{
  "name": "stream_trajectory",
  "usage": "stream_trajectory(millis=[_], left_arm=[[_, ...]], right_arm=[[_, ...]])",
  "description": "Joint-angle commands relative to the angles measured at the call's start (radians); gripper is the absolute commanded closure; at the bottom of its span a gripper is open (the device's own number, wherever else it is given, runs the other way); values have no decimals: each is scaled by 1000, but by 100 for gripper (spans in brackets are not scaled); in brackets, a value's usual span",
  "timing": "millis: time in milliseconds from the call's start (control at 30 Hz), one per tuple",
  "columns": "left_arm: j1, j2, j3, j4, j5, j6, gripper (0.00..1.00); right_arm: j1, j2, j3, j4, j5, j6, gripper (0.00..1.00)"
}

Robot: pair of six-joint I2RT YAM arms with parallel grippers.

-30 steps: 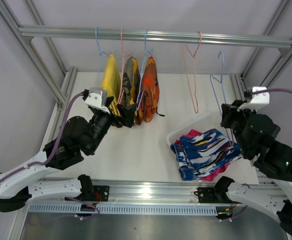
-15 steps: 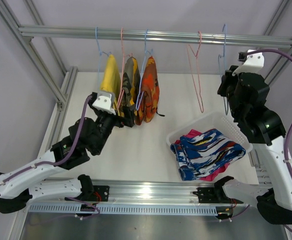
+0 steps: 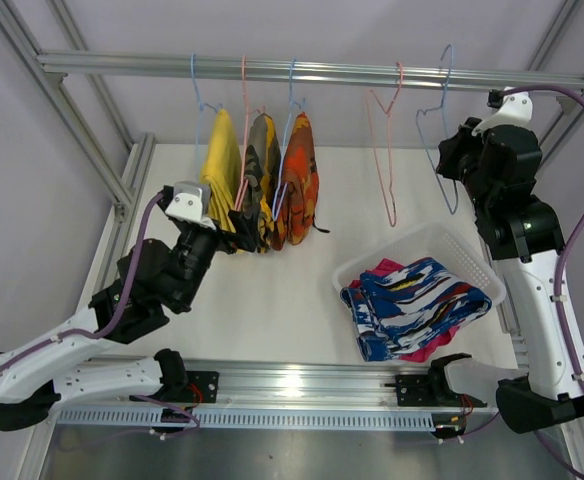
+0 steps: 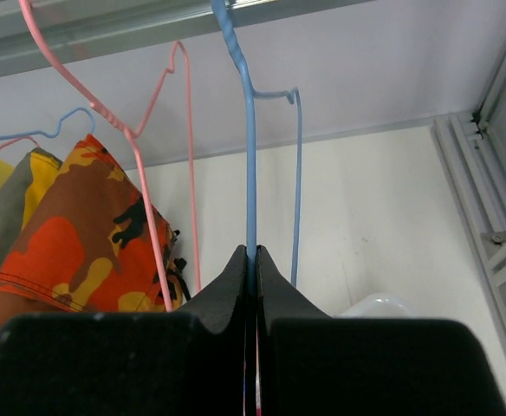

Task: Remove the trousers from the hanger
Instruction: Place the hanger at the clothesline.

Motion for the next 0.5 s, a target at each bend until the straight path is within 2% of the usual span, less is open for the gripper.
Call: stream_trajectory(millis=[0, 467], left_arm=[[8, -8, -9, 26, -13, 26, 0], [8, -19, -12, 26, -10, 33, 1]], right_arm=[[-29, 3, -29, 84, -83, 44, 100], [-44, -63, -206, 129, -139, 82, 100]])
